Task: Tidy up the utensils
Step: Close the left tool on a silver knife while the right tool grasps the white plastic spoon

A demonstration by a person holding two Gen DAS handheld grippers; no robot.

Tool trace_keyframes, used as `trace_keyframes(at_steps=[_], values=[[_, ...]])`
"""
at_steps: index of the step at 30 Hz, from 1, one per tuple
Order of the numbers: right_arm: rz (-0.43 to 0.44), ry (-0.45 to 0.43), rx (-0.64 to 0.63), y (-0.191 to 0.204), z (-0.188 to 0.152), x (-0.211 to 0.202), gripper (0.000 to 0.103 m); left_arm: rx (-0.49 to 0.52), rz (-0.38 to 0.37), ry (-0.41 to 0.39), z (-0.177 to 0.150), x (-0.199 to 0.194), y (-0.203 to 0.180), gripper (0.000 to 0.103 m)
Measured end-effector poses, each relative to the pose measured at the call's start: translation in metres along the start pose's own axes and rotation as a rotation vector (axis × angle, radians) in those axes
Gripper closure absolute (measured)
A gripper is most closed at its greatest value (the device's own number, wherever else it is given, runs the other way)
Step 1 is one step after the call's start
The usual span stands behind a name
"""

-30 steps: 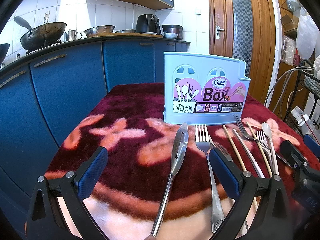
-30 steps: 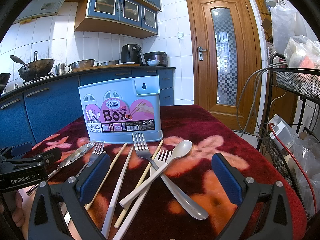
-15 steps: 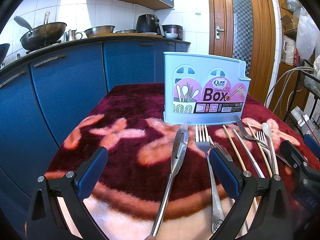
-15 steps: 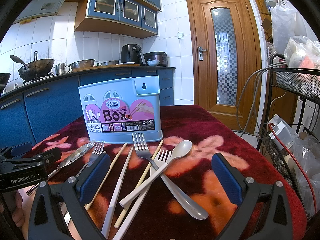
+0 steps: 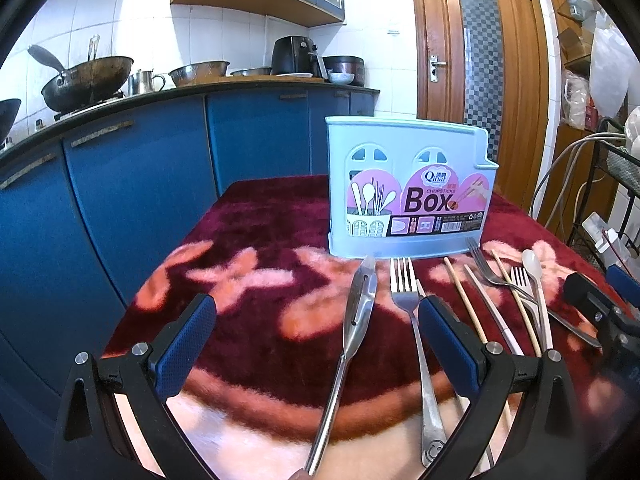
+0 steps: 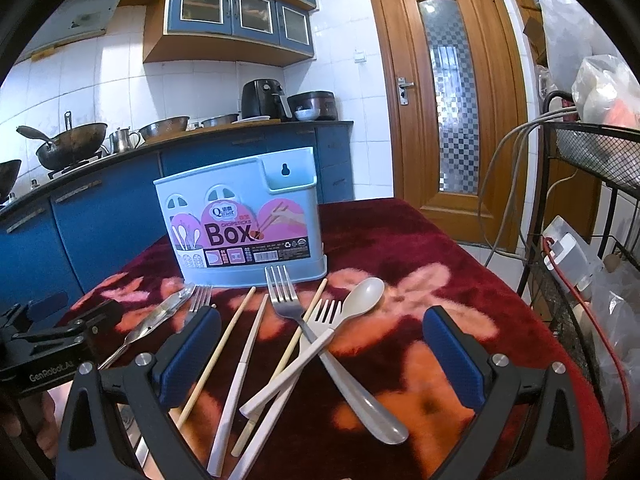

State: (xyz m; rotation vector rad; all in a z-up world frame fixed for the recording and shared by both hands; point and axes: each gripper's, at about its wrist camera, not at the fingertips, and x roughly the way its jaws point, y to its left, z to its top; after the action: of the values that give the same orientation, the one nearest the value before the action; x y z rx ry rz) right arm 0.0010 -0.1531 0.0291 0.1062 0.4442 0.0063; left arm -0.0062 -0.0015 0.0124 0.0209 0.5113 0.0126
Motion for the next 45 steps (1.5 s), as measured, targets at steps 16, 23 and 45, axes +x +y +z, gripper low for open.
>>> trace_keyframes(at_steps=[16,23,45], values=[[0.014,0.175,0.000,-0.025,0.031,0.020,0.000,0.023,0.008,0.072,0.029,0.017,0.015,0.001],[0.001,0.286,-0.003,-0.035,0.040,0.039,0.000,0.045,-0.028,0.191,0.042,0.044,0.023,0.001],[0.096,0.575,0.144,-0.058,0.035,0.113,0.034,0.095,-0.157,0.475,0.035,0.117,0.009,0.019]])
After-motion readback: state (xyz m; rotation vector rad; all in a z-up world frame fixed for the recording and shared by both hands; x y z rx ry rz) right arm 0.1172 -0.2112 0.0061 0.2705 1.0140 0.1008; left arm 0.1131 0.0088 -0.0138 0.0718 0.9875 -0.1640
